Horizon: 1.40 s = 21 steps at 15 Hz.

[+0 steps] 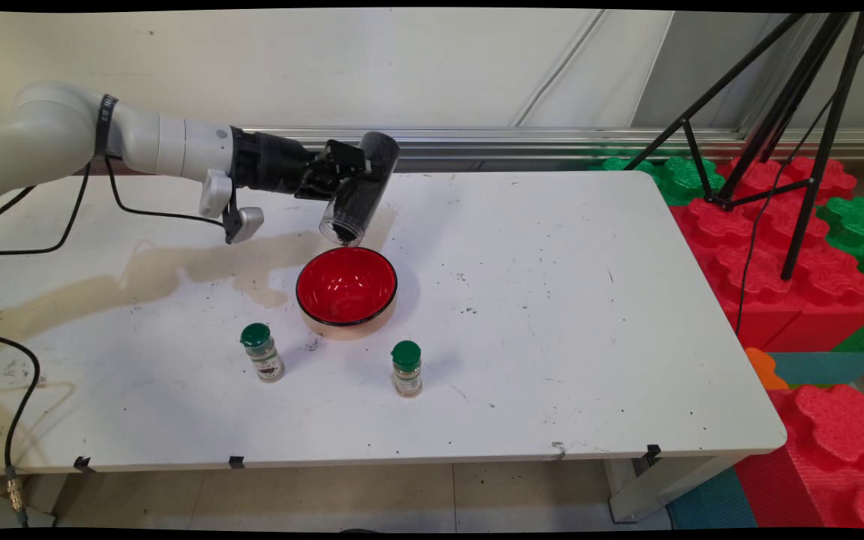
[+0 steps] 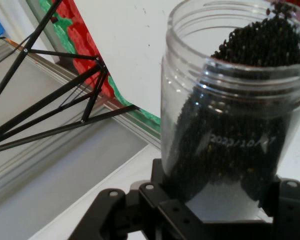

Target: Pour the black seasoning powder in the red bowl

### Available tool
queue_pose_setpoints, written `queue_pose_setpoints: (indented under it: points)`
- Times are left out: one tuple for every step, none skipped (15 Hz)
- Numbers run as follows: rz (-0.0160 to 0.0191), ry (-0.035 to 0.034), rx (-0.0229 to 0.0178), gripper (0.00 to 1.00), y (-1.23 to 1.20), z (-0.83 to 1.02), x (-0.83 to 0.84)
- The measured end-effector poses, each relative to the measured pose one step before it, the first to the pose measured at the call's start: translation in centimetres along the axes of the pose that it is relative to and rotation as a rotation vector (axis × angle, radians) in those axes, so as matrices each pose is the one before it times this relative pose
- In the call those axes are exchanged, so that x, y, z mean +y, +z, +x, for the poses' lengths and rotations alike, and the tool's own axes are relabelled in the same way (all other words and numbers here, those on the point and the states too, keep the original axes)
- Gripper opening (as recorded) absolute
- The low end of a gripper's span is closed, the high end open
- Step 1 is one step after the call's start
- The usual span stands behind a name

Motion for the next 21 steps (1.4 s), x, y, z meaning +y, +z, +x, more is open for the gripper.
queue_pose_setpoints:
  points:
    - [0.00297,0.01025,-0.0011,0.0,0.032,0.025,0.037]
    - [0.00302,0.01014,-0.00079,0.0,0.045,0.033,0.032]
    - [0.00241,0.0078,-0.00073,0.0,0.036,0.028,0.029]
    - [0.00252,0.00857,-0.00071,0.0,0.039,0.029,0.027]
    - [0.00267,0.00868,-0.00077,0.0,0.042,0.033,0.023]
    - [0.00255,0.00748,-0.00098,0.0,0.035,0.022,0.01]
    - [0.00131,0.00504,-0.00007,0.0,0.03,0.021,0.006]
    - [0.00236,0.00747,-0.00033,0.0,0.042,0.033,0.002]
    - [0.00239,0.00784,-0.00024,0.0,0.036,0.042,0.0]
    - [0.00261,0.00769,-0.00032,0.0,0.042,0.034,-0.001]
    - [0.00159,0.00592,0.00006,0.0,0.028,0.037,0.008]
    - [0.00204,0.00613,-0.00004,0.0,0.009,0.048,0.002]
    - [0.00135,0.00527,0.00009,0.0,-0.002,0.047,0.014]
    - [0.00133,0.00402,-0.00003,0.0,-0.005,0.04,-0.001]
    - [0.00086,0.00235,-0.00005,0.0,-0.003,0.024,0.0]
    - [0.0013,0.00342,-0.00005,0.0,-0.006,0.032,-0.006]
    - [0.00091,0.00199,0.00036,0.0,0.01,0.023,-0.01]
    - [0.0011,0.00325,0.00028,0.0,0.001,0.037,-0.006]
    - [0.00146,0.00351,0.00032,0.0,0.002,0.04,-0.017]
    - [0.00139,0.00348,-0.00059,0.0,-0.026,0.028,-0.012]
    - [0.00104,0.0031,0.00024,0.0,0.002,0.031,-0.007]
